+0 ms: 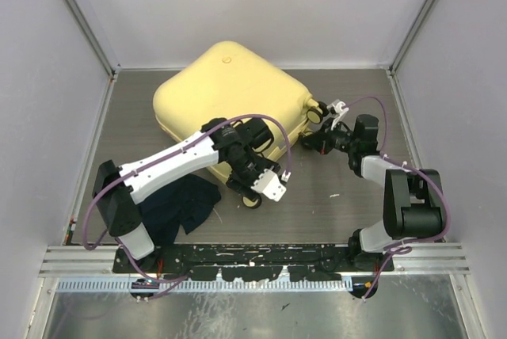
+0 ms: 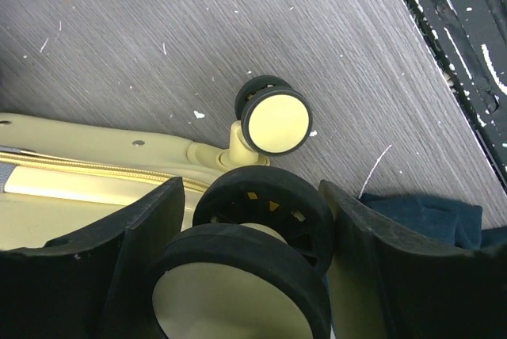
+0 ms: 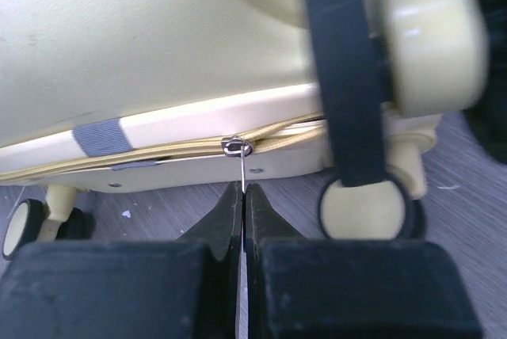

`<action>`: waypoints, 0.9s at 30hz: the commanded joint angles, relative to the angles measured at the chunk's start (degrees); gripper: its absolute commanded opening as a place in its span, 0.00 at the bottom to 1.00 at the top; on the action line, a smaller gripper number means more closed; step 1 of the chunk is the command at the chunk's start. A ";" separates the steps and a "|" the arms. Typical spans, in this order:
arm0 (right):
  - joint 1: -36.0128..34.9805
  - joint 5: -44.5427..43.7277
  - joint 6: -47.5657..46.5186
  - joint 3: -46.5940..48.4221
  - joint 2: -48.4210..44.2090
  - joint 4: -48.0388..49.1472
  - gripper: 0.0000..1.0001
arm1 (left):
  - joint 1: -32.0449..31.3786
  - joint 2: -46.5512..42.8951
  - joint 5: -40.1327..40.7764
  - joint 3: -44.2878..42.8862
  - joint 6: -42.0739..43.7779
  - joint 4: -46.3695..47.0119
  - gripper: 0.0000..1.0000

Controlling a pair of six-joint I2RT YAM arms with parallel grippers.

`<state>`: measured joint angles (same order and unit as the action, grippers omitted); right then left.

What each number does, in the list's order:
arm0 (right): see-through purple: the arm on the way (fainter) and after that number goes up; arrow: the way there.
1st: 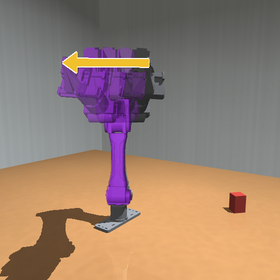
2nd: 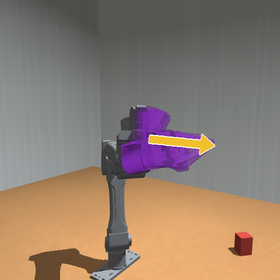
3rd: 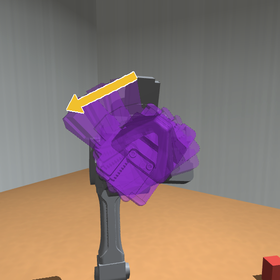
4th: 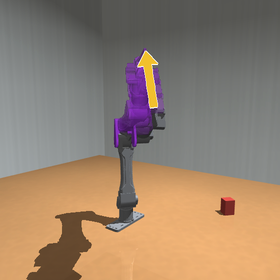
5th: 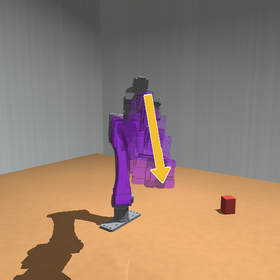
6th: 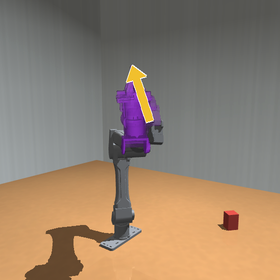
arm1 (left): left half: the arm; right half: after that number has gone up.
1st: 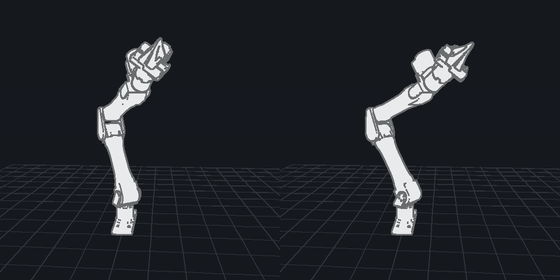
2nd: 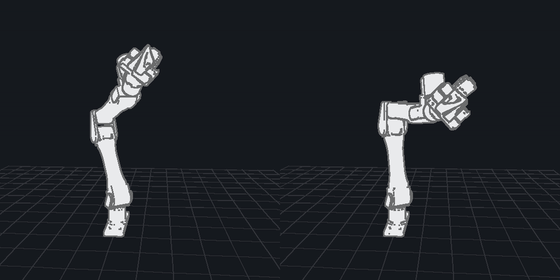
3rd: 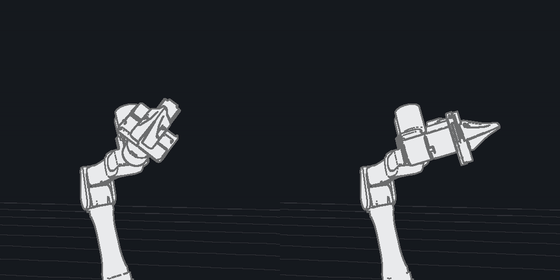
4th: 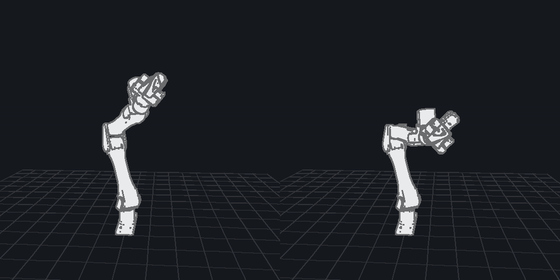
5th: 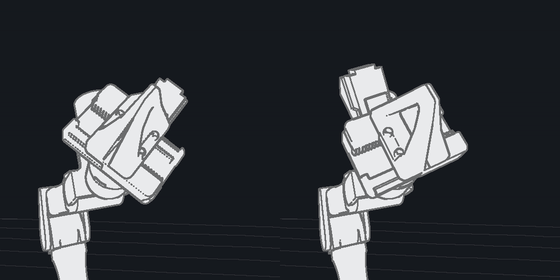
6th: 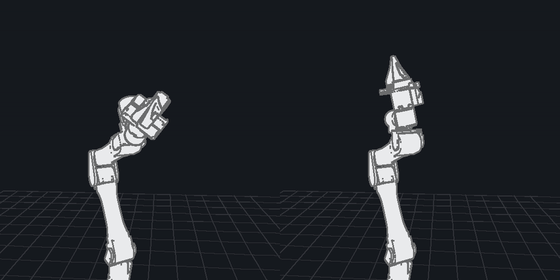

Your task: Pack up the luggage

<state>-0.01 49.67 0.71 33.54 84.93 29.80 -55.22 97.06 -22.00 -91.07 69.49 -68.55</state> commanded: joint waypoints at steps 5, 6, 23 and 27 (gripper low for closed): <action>12.80 -0.81 -10.62 7.25 3.01 -2.99 0.01 | 2.21 -6.94 0.70 5.62 2.56 -8.88 0.19; 13.57 -0.89 -11.39 8.21 4.10 -2.93 0.01 | 2.21 -7.49 0.56 6.63 3.06 -9.06 0.18; 16.26 4.72 -6.30 20.57 18.42 10.19 0.01 | 4.10 -12.26 5.70 17.49 17.03 -16.48 0.07; 12.18 8.02 -7.16 23.16 18.01 7.92 0.01 | 5.47 -13.20 6.00 18.85 19.60 -16.75 0.07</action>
<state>12.91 65.76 -4.80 50.76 103.35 31.59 -52.84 85.73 -21.30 -76.51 89.80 -63.00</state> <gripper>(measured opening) 0.043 0.638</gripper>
